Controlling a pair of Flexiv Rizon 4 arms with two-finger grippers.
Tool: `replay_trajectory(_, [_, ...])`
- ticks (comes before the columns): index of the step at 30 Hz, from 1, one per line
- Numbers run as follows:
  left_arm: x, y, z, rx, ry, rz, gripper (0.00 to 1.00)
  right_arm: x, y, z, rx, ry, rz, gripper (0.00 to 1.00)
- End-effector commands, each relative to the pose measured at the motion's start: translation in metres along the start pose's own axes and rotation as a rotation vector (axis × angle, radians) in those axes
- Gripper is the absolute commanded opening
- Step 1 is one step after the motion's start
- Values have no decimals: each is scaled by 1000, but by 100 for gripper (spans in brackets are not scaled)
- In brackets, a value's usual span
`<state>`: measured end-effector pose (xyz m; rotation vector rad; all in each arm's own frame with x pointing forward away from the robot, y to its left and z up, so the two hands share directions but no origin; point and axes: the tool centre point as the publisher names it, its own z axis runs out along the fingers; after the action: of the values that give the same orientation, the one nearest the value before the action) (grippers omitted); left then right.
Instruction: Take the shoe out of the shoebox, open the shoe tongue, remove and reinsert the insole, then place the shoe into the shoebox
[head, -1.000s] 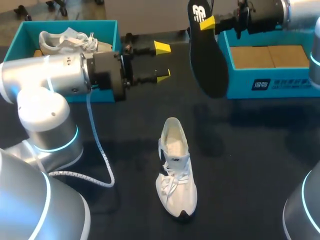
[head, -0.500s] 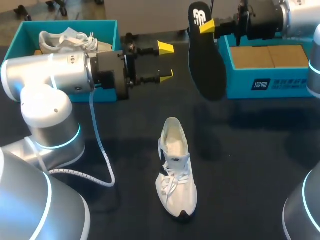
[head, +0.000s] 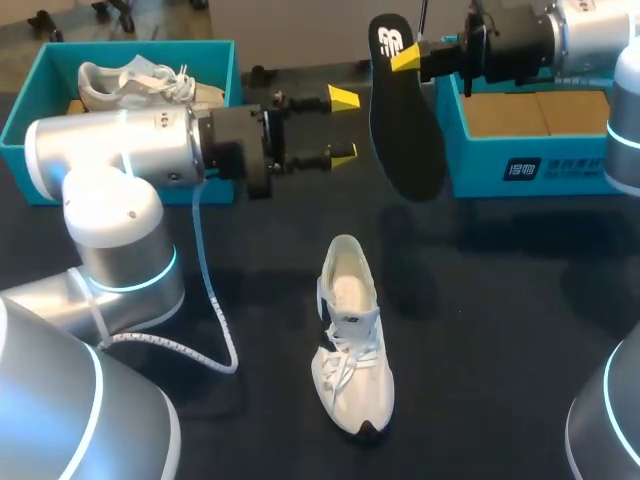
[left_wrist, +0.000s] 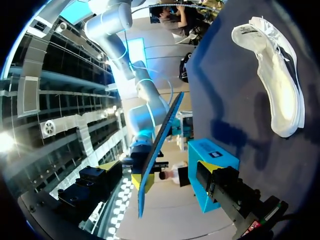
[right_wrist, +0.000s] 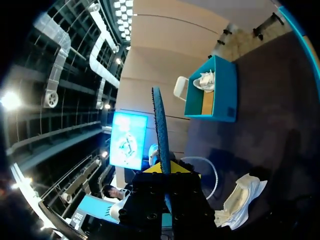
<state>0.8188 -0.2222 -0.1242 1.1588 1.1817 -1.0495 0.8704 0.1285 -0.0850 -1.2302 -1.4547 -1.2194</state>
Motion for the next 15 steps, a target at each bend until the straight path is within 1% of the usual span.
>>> replay_trajectory(1, [2, 6, 17, -10, 1, 13, 100, 1, 0, 1, 0, -3, 2, 0])
replay_trajectory(15, [5, 14, 47, -2, -9, 14, 100, 1, 0, 1, 0, -3, 2, 0])
